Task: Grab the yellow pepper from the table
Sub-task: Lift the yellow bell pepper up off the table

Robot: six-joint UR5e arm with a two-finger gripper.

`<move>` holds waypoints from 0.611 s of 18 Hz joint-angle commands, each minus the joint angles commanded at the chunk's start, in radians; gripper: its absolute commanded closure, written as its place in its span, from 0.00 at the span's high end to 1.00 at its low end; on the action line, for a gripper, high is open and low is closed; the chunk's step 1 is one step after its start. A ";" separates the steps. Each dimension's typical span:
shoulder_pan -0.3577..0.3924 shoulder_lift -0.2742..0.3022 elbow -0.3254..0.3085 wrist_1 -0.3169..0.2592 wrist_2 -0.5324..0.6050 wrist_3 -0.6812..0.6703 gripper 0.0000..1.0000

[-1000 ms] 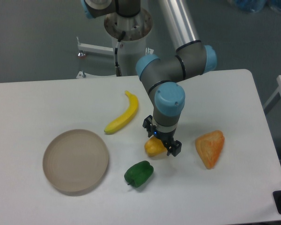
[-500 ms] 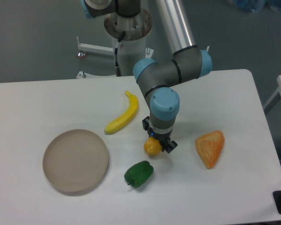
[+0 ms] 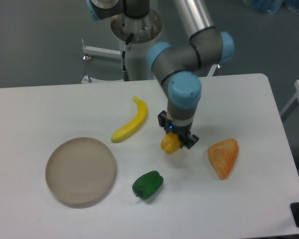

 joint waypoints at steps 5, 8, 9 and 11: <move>0.029 0.005 0.089 -0.107 -0.005 0.040 0.12; 0.038 -0.001 0.123 -0.111 -0.015 0.164 0.11; 0.037 -0.009 0.130 -0.109 -0.014 0.179 0.11; 0.037 -0.015 0.141 -0.108 -0.015 0.183 0.11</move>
